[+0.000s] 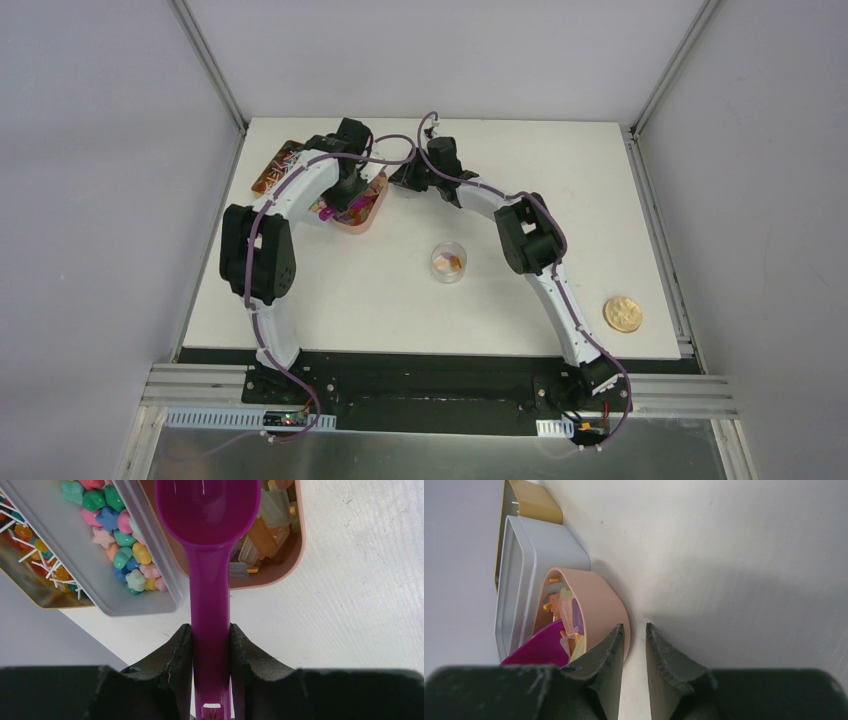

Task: Pack the candies
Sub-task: Scoop the fake candies from the storage box.

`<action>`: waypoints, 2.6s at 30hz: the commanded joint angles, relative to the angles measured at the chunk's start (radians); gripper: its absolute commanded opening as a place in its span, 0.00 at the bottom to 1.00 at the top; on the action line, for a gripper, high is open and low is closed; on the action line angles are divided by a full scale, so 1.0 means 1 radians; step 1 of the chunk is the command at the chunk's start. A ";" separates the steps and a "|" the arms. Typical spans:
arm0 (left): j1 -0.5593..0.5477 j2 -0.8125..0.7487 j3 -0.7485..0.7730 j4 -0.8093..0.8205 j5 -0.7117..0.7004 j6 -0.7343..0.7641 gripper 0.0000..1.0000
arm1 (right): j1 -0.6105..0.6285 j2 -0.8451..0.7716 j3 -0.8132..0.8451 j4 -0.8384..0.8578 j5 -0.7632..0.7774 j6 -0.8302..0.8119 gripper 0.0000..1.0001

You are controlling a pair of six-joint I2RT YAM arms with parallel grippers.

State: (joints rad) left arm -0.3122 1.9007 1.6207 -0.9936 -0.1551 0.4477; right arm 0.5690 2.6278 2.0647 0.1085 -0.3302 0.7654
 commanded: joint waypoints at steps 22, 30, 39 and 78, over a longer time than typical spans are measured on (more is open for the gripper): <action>0.005 0.020 0.057 0.080 0.067 -0.093 0.00 | 0.031 -0.008 0.016 0.038 -0.049 -0.010 0.25; 0.005 -0.024 -0.042 0.139 0.034 -0.080 0.00 | 0.031 -0.010 0.009 0.037 -0.049 -0.017 0.25; 0.007 -0.025 -0.059 0.178 0.032 -0.063 0.00 | 0.032 -0.019 0.002 0.041 -0.050 -0.021 0.25; 0.048 -0.231 -0.291 0.384 0.015 -0.021 0.00 | -0.020 -0.204 -0.096 0.035 -0.073 -0.106 0.24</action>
State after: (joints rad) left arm -0.2729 1.7447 1.3418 -0.6788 -0.1452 0.4122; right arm 0.5613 2.5515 1.9858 0.1200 -0.3832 0.6975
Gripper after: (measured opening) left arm 0.277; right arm 0.246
